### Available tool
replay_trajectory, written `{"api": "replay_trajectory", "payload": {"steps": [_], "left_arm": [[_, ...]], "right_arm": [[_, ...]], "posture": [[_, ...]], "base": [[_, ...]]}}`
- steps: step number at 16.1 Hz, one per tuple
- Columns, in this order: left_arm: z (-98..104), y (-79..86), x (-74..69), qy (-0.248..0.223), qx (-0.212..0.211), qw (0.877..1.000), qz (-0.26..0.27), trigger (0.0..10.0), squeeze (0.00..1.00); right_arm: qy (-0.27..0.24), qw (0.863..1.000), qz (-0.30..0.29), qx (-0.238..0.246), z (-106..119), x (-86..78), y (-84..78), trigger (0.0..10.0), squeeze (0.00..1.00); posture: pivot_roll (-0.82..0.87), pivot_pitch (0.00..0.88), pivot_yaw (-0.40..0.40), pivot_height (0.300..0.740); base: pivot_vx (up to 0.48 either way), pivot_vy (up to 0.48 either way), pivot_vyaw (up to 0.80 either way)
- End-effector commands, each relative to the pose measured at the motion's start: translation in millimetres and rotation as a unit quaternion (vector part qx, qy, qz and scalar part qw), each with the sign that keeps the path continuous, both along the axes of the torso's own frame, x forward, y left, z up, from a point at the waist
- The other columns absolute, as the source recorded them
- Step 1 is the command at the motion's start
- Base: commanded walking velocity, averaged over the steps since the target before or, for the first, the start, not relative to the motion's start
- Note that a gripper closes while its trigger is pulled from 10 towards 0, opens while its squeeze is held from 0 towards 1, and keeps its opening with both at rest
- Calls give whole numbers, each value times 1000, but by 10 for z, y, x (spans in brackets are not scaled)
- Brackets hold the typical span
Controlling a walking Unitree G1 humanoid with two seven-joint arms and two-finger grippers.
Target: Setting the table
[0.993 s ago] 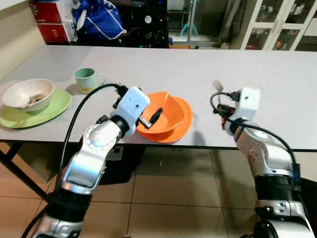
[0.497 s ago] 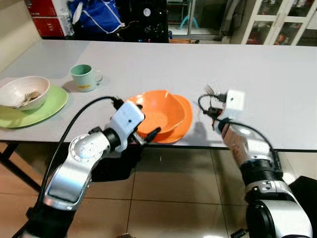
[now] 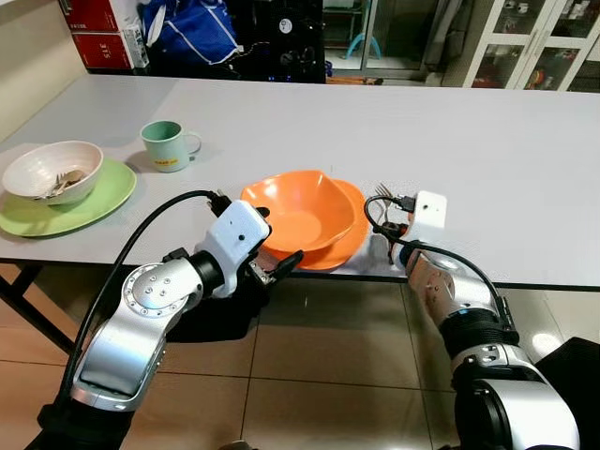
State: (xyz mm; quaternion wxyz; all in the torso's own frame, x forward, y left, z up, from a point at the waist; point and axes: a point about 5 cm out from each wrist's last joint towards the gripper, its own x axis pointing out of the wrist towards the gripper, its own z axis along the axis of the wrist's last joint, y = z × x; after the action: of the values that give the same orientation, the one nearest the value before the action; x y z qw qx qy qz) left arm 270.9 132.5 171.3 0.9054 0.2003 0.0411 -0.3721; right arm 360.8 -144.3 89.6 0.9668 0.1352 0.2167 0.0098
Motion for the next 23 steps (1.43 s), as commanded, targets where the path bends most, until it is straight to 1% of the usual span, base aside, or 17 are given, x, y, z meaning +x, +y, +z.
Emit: {"api": "replay_trajectory", "payload": {"steps": [1, 4, 5, 6, 7, 8, 14, 15, 17, 18, 19, 20, 21, 23], "left_arm": [[21, 5, -24, -1, 3, 1000, -3, 10000, 0], [18, -11, -29, 2, 2, 1000, -5, 10000, 0], [18, -19, -28, 3, 1, 1000, -7, 10000, 0], [18, -20, -29, 4, 1, 1000, -8, 10000, 0], [16, -28, -35, 7, 0, 1000, -14, 10000, 0], [15, -31, -35, 8, 0, 1000, -15, 10000, 0], [29, -35, -14, 9, 1, 1000, -19, 10000, 0], [61, -44, 19, -7, 4, 1000, -10, 10000, 0], [96, -24, 85, -33, 9, 999, 18, 10000, 0], [181, 31, 207, -70, 5, 994, 86, 10000, 0], [261, 93, 291, -95, -13, 984, 148, 10000, 0], [326, 144, 328, -112, -39, 975, 188, 10000, 0], [377, 161, 337, -128, -56, 968, 210, 10000, 0], [370, 133, 334, -132, -58, 965, 217, 10000, 0]], "right_arm": [[-10, 1000, -2, 3, 50, 34, 15, 10000, 0], [-1, 1000, -7, 20, 24, 30, 12, 10000, 0], [1, 999, -7, 34, 24, 31, 20, 10000, 47], [2, 999, -7, 36, 25, 32, 21, 10000, 47], [1, 999, -9, 40, 38, 40, 26, 10000, 859], [1, 999, -9, 42, 44, 44, 27, 10000, 1000], [-8, 999, -16, 50, 114, 84, 0, 10000, 1000], [-19, 999, -18, 27, 164, 95, -58, 10000, 0], [-43, 999, -16, 1, 238, 107, -100, 10000, 0], [-106, 994, -16, -14, 456, 111, -144, 10000, 0], [-161, 987, -19, -15, 665, 72, -161, 10000, 0], [-199, 980, -21, -12, 836, 2, -168, 10000, 0], [-238, 971, -23, -19, 1025, -119, -189, 10000, 0], [-261, 965, -24, -24, 1124, -255, -200, 10000, 0]], "posture": [[15, 0, -11, 740], [13, 0, -13, 740], [13, 0, -13, 740], [13, 0, -13, 740], [12, 0, -13, 740], [13, 0, -13, 740], [8, 0, -8, 740], [8, 0, -8, 740], [6, 0, -7, 740], [6, 0, -7, 740], [13, 0, -14, 740], [10, 0, -12, 740], [5, 0, -9, 740], [5, 0, -9, 740]], "base": [[0, 0, 0], [0, 0, 0], [0, 0, 0], [0, 0, 0], [0, 0, 0], [0, 0, 0], [0, 0, 0], [0, 0, 0], [0, 0, 0], [0, 0, 0], [0, 0, 0], [0, 0, 0], [0, 0, 0], [0, 0, 0]]}}
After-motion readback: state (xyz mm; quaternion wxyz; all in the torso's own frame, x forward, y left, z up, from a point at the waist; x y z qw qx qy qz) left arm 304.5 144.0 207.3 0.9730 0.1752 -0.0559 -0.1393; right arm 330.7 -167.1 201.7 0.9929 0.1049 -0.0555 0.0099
